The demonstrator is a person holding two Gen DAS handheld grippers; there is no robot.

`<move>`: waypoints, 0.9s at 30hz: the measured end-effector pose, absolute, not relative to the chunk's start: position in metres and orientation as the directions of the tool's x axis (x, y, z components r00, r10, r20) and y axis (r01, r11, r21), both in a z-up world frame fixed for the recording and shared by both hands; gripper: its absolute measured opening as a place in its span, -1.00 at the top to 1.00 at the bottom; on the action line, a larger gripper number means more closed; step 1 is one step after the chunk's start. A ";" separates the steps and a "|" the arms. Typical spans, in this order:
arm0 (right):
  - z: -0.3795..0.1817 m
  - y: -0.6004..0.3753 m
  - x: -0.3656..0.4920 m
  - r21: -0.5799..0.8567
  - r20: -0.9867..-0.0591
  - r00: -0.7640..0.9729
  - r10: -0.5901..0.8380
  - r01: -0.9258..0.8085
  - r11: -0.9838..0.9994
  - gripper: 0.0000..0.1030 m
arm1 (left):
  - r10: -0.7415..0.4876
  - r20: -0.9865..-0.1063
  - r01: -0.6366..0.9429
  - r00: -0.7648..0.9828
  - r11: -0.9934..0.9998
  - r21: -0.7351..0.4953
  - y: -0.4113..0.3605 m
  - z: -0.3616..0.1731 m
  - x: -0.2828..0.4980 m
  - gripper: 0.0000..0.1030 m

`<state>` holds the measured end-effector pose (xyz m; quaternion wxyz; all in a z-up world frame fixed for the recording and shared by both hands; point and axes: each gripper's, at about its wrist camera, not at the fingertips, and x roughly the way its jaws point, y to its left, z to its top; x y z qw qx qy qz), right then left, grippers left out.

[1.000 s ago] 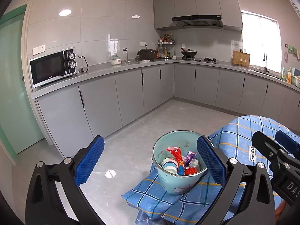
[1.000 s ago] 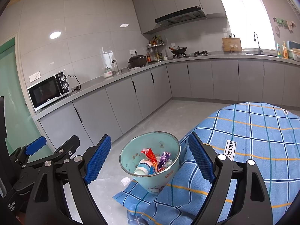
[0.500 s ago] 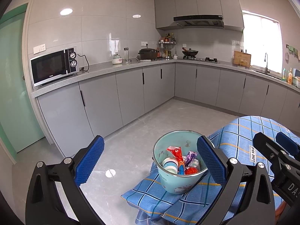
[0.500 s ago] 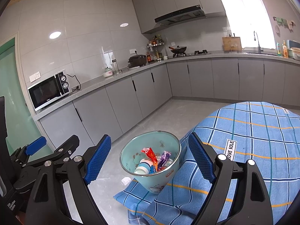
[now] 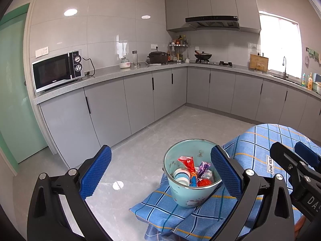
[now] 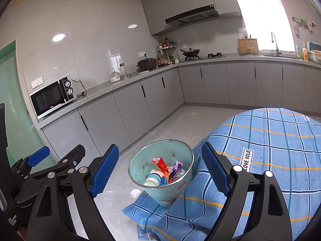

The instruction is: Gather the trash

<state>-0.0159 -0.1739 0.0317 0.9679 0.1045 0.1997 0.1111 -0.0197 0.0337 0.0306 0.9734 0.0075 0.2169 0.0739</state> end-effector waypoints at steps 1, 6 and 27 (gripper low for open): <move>0.032 -0.174 -0.015 0.247 -0.364 0.895 0.256 -0.173 0.954 -0.62 | 0.147 -0.421 -0.140 0.895 0.989 0.047 0.033 0.030 -0.020 -0.89; 0.031 -0.175 -0.015 0.249 -0.365 0.895 0.256 -0.172 0.953 -0.62 | 0.147 -0.421 -0.140 0.895 0.989 0.046 0.034 0.030 -0.019 -0.89; 0.030 -0.176 -0.016 0.251 -0.369 0.895 0.252 -0.165 0.954 -0.62 | 0.163 -0.436 -0.156 0.885 0.986 0.054 0.034 0.028 -0.015 -0.89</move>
